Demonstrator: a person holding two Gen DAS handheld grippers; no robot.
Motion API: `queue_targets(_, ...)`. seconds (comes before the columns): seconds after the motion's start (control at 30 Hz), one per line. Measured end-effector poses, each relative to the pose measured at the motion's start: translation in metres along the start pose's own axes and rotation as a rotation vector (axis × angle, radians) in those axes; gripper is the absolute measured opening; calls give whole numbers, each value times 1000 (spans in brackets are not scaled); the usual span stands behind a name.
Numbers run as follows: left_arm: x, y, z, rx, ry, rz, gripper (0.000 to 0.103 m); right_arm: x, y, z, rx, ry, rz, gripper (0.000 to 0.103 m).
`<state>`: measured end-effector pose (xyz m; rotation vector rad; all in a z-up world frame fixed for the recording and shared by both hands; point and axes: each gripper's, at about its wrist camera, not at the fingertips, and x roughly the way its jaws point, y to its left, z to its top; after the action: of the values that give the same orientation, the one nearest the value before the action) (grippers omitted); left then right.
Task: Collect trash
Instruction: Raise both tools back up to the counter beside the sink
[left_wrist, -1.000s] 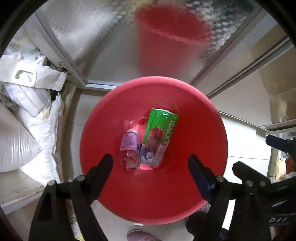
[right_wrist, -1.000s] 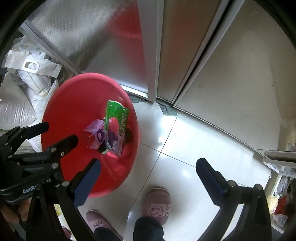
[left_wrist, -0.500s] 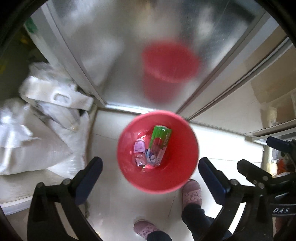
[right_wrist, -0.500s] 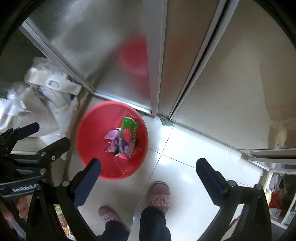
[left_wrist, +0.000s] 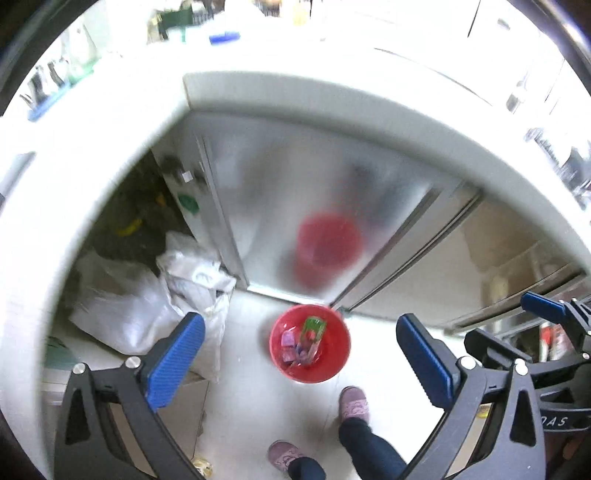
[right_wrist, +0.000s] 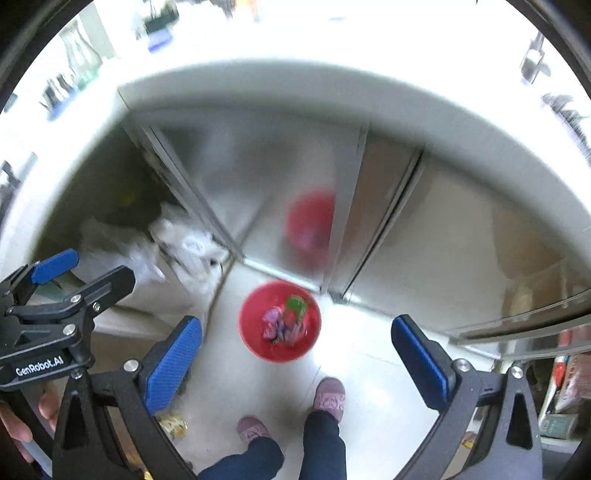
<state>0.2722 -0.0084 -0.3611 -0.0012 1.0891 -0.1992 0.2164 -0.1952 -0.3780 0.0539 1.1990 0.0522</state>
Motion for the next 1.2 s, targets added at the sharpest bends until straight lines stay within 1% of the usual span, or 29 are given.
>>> queue_targets(0.07,-33,2,10,-1,-30,-5,102,-35,5,8,3,-38,2,102)
queue_targets(0.2,-104,2,32,-11,-116,2,102,-109,16,24,8,-137,2,102)
queue_targets(0.33,-152,1,50,-10,-156,4,102,-167,24,39,-4,-204,4,102)
queue_targets(0.53,-209,7,87,-3,-242,38,102,-223,37,72,-10,-286,19,102)
queue_targets(0.63,-228,13,104,-22,-276,47,102,-234,43,91,-17,-316,33,102)
queue_targets(0.77,-236,20,130,-49,-299,60,102,-237,47,120,-47,-334,42,102)
queue_targets(0.87,-227,21,146,-61,-308,89,102,-229,47,138,-72,-350,53,102)
queue_targets(0.9,-224,21,152,-69,-308,99,102,-223,45,149,-79,-351,55,102)
queue_targets(0.97,-213,22,167,-89,-296,121,102,-217,40,164,-84,-342,79,102)
queue_targets(1.2,-168,19,220,-184,-243,191,102,-178,32,235,-192,-290,126,102)
